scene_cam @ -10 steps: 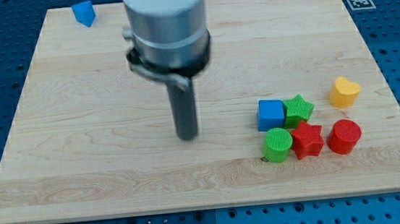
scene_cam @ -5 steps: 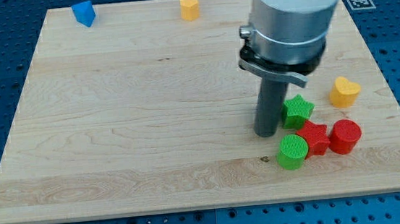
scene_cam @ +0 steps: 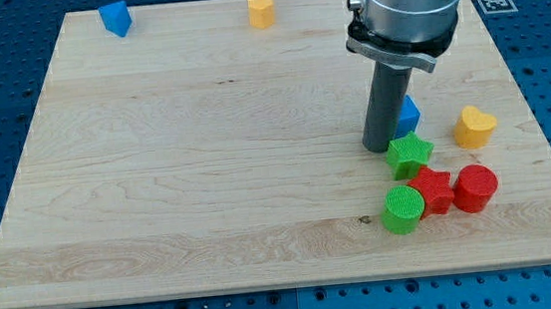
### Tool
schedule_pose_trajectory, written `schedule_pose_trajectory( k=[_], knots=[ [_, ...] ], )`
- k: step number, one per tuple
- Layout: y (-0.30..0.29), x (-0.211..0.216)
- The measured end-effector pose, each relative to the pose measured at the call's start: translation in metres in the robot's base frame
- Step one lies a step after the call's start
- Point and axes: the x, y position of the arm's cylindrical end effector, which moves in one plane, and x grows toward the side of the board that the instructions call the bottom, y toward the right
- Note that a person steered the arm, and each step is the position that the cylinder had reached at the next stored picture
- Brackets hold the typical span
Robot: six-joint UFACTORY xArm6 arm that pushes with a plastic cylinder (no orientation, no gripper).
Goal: Slide the blue cube to the top right
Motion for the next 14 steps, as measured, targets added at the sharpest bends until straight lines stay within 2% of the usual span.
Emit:
schedule_pose_trajectory(
  k=[2, 4, 7, 9, 11, 13, 14],
  knots=[
    [0.046, -0.044],
    [0.092, -0.109],
    [0.097, -0.189],
    [0.087, -0.205],
    [0.048, -0.205],
    [0.046, -0.241],
    [0.054, -0.24]
  ],
)
